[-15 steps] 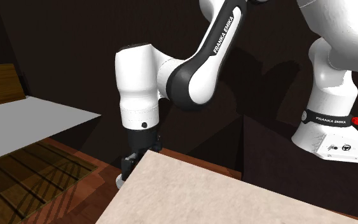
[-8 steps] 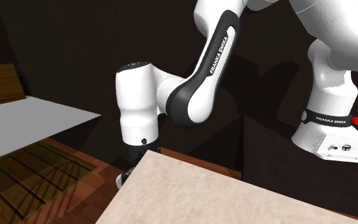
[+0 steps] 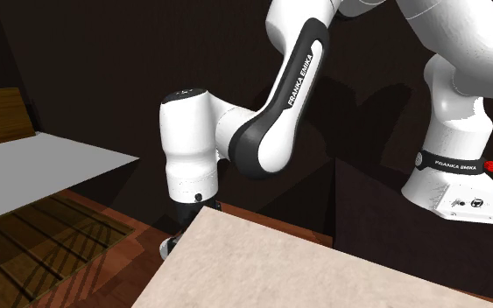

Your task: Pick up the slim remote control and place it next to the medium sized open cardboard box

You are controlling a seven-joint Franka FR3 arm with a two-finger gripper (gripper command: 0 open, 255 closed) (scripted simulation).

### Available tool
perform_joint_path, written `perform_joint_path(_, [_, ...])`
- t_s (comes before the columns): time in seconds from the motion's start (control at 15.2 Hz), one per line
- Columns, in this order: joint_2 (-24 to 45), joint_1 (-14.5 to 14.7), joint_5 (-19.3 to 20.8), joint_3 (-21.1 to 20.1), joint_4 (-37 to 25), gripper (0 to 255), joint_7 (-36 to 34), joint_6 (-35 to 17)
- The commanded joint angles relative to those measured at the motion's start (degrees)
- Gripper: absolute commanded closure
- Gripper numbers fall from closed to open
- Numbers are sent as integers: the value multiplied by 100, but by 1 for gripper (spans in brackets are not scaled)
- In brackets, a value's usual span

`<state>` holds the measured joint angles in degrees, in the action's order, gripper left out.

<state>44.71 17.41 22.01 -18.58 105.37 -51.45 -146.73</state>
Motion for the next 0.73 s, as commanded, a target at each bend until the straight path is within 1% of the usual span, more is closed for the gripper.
perform_joint_path(0.0, [0,0,0,0,0,255,0,0])
perform_joint_path(0.66, [-66,-19,-20,-25,27,255,12,40])
